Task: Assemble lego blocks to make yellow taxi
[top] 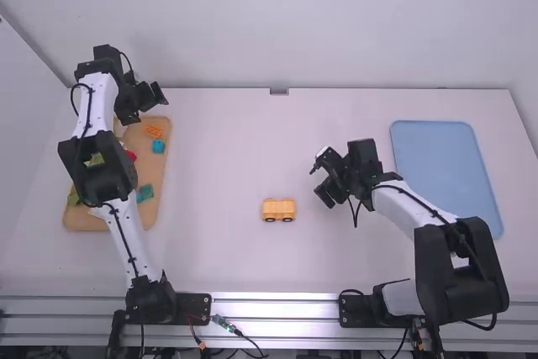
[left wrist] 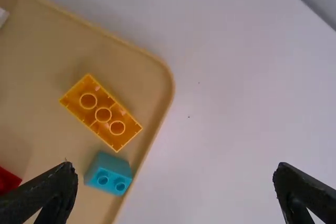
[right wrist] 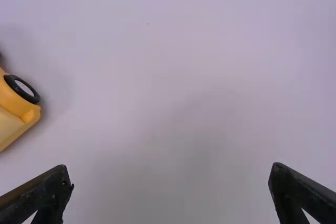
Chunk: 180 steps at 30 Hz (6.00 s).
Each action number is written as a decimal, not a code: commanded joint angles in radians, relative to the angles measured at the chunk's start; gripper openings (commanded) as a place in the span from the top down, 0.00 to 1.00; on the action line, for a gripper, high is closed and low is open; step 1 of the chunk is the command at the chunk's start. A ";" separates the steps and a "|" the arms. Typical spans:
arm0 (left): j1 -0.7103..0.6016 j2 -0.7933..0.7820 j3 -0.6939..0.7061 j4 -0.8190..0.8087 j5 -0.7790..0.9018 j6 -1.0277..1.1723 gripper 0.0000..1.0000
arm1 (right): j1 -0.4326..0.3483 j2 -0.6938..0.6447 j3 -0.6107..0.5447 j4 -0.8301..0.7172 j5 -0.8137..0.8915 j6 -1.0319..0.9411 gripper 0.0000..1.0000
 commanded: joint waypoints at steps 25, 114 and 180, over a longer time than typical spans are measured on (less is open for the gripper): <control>-0.001 0.025 -0.237 0.220 -0.181 -0.257 0.02 | 0.000 -0.016 -0.001 -0.006 -0.002 0.003 0.01; -0.293 -0.694 -1.173 0.863 0.477 0.359 0.98 | 0.000 -0.016 -0.002 0.390 -0.499 0.389 0.01; -0.570 -0.759 -1.704 1.926 1.032 0.304 0.98 | 0.063 0.238 0.000 0.916 -1.230 0.544 0.65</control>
